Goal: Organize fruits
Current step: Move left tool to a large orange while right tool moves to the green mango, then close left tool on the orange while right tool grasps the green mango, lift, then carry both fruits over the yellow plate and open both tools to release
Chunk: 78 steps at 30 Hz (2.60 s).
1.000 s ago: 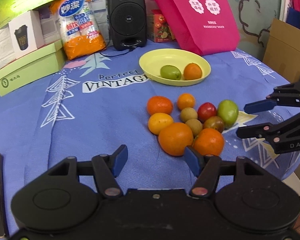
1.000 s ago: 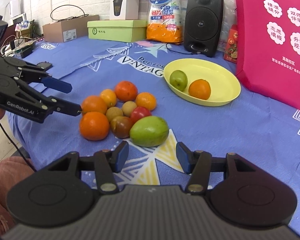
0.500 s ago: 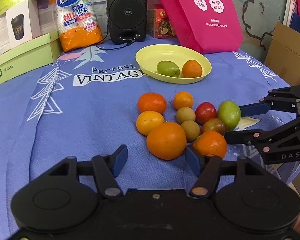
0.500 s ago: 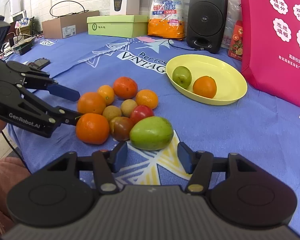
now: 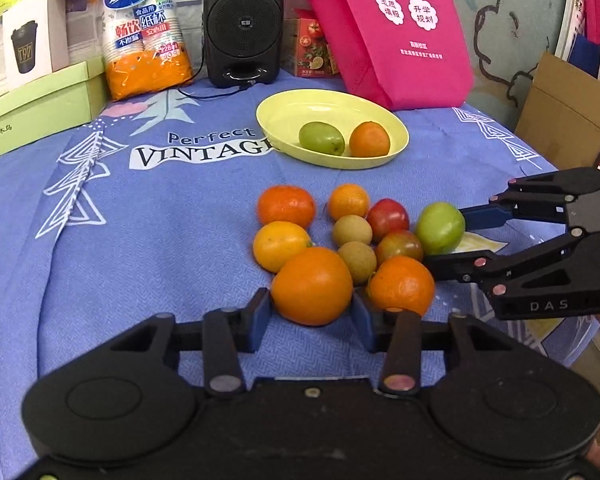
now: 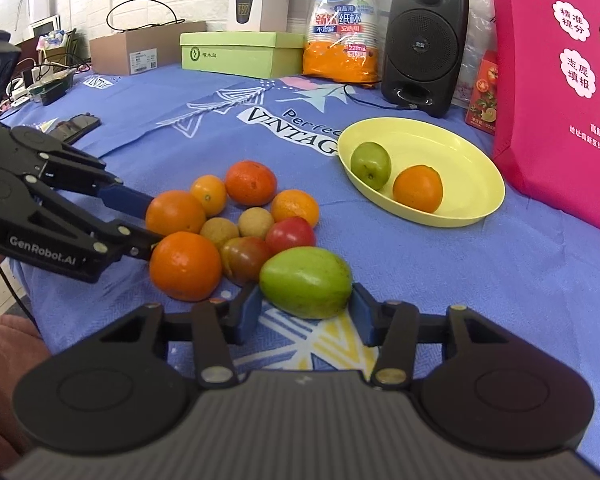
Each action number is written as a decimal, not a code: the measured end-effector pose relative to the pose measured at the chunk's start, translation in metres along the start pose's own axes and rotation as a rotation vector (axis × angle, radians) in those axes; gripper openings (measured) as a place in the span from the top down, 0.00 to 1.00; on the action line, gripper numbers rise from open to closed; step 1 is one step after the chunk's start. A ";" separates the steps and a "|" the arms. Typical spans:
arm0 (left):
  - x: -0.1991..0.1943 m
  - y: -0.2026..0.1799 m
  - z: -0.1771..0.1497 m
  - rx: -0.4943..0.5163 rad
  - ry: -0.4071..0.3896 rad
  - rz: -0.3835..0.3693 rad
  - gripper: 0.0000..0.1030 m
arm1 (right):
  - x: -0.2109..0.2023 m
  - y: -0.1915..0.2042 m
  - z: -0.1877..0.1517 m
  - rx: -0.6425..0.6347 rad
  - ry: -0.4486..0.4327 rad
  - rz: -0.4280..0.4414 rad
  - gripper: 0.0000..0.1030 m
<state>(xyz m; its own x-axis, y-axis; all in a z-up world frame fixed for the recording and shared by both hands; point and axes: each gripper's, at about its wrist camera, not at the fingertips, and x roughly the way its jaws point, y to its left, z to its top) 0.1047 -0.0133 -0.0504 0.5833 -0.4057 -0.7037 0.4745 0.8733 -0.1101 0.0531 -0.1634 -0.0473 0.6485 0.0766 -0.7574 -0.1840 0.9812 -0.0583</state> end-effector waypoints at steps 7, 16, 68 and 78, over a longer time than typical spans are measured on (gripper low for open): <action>-0.010 -0.002 -0.004 0.021 -0.007 0.002 0.59 | -0.006 0.002 -0.003 0.005 -0.006 0.000 0.54; -0.024 -0.001 -0.004 0.023 -0.028 0.008 0.59 | -0.014 0.002 -0.008 0.017 -0.010 -0.011 0.54; 0.027 0.015 0.108 0.065 -0.099 0.045 0.60 | -0.022 -0.063 0.039 0.022 -0.097 -0.148 0.54; 0.117 0.016 0.160 0.106 -0.043 0.027 0.60 | 0.022 -0.101 0.067 0.105 -0.082 -0.201 0.54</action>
<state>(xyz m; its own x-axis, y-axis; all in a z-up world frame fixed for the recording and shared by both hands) 0.2858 -0.0902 -0.0219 0.6231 -0.3956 -0.6748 0.5244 0.8513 -0.0149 0.1354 -0.2493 -0.0144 0.7232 -0.1117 -0.6815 0.0293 0.9909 -0.1313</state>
